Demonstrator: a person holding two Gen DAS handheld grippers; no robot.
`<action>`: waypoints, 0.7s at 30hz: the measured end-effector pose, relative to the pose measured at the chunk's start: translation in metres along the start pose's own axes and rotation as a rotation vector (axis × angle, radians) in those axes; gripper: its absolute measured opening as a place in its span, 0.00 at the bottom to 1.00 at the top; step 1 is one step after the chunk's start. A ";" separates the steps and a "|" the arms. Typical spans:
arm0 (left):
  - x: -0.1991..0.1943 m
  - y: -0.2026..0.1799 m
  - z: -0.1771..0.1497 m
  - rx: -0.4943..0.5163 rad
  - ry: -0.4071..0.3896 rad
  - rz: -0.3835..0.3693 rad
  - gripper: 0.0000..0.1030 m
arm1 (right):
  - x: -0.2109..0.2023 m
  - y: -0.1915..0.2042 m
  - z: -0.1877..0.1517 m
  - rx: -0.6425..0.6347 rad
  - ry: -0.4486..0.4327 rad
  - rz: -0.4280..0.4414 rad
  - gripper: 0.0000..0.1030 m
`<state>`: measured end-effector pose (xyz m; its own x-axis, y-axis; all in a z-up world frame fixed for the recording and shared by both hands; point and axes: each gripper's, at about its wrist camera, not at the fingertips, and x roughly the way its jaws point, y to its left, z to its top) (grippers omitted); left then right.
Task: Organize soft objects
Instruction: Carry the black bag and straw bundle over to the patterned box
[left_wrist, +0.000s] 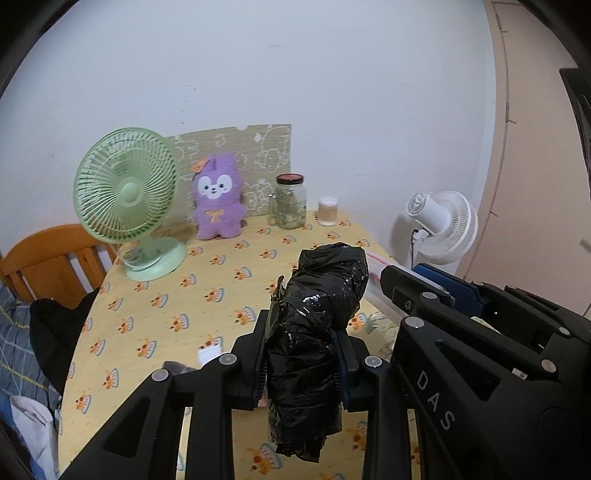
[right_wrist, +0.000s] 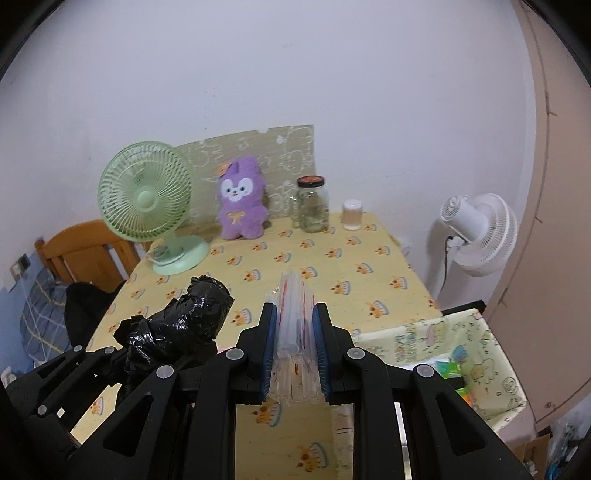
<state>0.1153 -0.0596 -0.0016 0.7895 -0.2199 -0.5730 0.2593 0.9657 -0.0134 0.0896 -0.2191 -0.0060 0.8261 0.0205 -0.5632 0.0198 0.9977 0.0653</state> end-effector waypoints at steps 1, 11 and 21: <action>0.001 -0.005 0.001 0.004 0.001 -0.007 0.30 | -0.001 -0.004 0.000 0.006 -0.001 -0.005 0.22; 0.012 -0.044 0.005 0.050 0.015 -0.060 0.31 | -0.006 -0.046 -0.003 0.056 -0.001 -0.069 0.22; 0.021 -0.076 0.005 0.073 0.029 -0.103 0.31 | -0.008 -0.081 -0.008 0.091 0.003 -0.109 0.22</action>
<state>0.1149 -0.1386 -0.0082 0.7402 -0.3124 -0.5954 0.3791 0.9252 -0.0141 0.0767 -0.2997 -0.0131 0.8147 -0.0876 -0.5733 0.1604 0.9840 0.0777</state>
